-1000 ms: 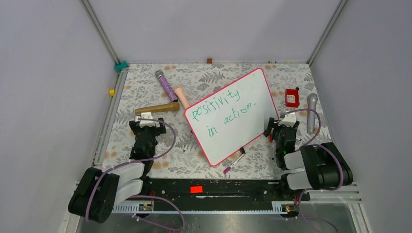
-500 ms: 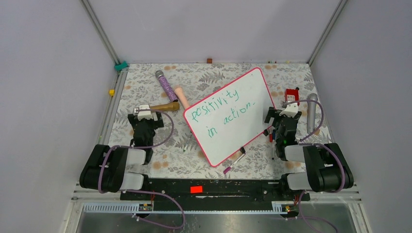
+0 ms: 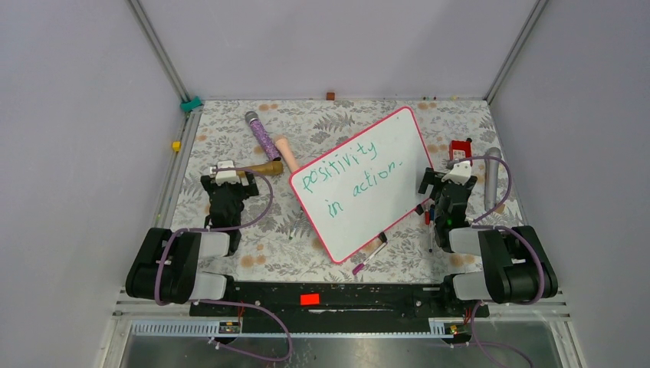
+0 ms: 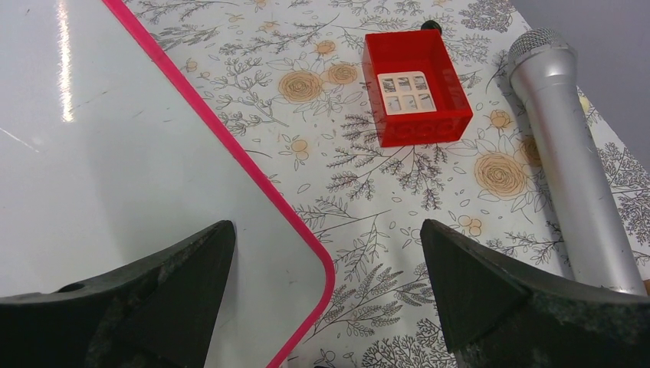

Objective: Write a sentence on the whiteboard
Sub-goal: Reset both arms

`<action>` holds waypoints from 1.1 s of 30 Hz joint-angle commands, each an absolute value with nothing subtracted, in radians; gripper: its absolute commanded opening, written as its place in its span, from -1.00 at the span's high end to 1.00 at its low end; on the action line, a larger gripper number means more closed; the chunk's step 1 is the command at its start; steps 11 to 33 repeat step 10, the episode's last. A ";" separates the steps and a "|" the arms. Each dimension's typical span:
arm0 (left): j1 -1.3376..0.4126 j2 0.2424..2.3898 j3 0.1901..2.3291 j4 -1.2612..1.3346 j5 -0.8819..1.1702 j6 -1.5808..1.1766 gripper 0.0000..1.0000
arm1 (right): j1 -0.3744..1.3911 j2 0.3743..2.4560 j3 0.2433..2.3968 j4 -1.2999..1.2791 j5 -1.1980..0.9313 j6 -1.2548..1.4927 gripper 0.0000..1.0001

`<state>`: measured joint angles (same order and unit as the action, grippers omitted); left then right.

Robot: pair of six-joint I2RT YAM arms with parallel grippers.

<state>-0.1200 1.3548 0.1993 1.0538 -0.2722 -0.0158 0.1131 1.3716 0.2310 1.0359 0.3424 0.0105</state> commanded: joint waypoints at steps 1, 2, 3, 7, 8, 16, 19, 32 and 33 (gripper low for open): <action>-0.115 1.348 0.222 1.095 -0.249 -0.028 -0.97 | 0.110 1.367 0.253 1.042 0.359 0.021 -0.99; -0.115 1.349 0.224 1.095 -0.248 -0.028 -0.97 | 0.110 1.365 0.253 1.043 0.359 0.020 -0.99; -0.113 1.350 0.228 1.087 -0.242 -0.028 -0.98 | 0.110 1.366 0.253 1.043 0.358 0.021 -0.99; -0.087 1.350 0.250 1.047 -0.188 -0.035 -0.97 | 0.110 1.367 0.253 1.043 0.359 0.021 -0.99; -0.087 1.349 0.250 1.046 -0.187 -0.034 -0.97 | 0.110 1.367 0.253 1.042 0.359 0.021 -0.99; -0.087 1.348 0.245 1.049 -0.190 -0.035 -0.97 | 0.110 1.366 0.253 1.042 0.360 0.022 -0.99; -0.087 1.348 0.245 1.049 -0.190 -0.035 -0.97 | 0.110 1.366 0.253 1.042 0.360 0.022 -0.99; -0.087 1.348 0.245 1.049 -0.190 -0.035 -0.97 | 0.110 1.366 0.253 1.042 0.360 0.022 -0.99; -0.087 1.348 0.245 1.049 -0.190 -0.035 -0.97 | 0.110 1.366 0.253 1.042 0.360 0.022 -0.99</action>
